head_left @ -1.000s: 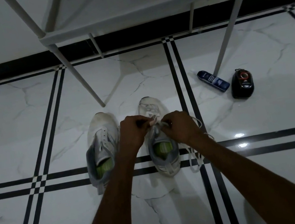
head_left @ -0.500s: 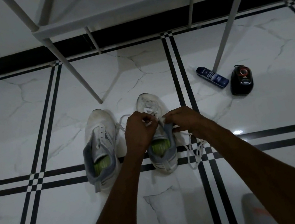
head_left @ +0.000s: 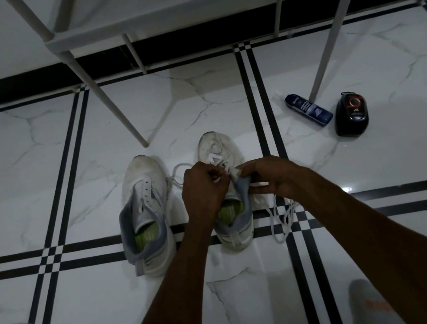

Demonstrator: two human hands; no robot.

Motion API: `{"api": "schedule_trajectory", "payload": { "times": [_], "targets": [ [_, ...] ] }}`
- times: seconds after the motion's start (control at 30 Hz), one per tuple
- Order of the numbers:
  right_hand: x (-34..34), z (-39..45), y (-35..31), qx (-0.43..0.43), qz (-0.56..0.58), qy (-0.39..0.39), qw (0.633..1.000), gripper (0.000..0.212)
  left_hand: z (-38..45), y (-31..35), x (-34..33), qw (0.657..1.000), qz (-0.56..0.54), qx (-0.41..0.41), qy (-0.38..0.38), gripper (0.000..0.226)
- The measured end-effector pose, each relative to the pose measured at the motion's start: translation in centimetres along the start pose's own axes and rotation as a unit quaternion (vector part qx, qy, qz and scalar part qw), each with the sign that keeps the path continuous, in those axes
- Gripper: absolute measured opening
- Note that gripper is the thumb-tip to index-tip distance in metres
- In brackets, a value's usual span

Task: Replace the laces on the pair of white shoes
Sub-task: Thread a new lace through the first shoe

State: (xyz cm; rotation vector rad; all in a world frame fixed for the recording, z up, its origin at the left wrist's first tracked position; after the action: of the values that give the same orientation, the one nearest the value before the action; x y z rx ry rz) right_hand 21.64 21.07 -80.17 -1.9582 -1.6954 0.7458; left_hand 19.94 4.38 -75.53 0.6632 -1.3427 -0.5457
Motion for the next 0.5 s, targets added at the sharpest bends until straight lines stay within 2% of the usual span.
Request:
{"api": "schedule_trajectory", "payload": {
  "times": [0.17, 0.27, 0.4, 0.5],
  "targets": [
    [-0.6, -0.9, -1.2, 0.041, -0.048, -0.014, 0.998, 0.021, -0.4, -0.9, -0.4, 0.998, -0.047, 0.025, 0.016, 0.01],
    [-0.9, -0.9, -1.3, 0.039, -0.067, -0.016, 0.997, 0.022, -0.5, -0.9, -0.4, 0.999, -0.039, 0.019, 0.03, 0.011],
    [-1.0, -0.8, -1.6, 0.042, -0.076, -0.019, 0.996, 0.036, -0.5, -1.0, -0.2, 0.998, -0.035, 0.036, 0.038, 0.012],
    [-1.4, -0.3, -1.8, 0.048, -0.101, 0.012, 0.994, 0.019, -0.9, 0.0, 0.8, 0.996, -0.036, 0.026, 0.075, 0.01]
  ]
}}
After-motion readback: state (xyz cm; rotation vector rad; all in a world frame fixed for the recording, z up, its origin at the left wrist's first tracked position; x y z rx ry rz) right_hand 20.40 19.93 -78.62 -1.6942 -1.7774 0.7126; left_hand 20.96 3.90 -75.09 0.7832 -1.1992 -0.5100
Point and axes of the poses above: each hand's wrist, its own z-axis towards the middle knuckle, its own x-axis out of the back of the hand, y = z × x, the point moved 8 cm from there along z, towards the middle knuckle, and after that the axes turned 6 degrees about y, right-handed, at the moved point
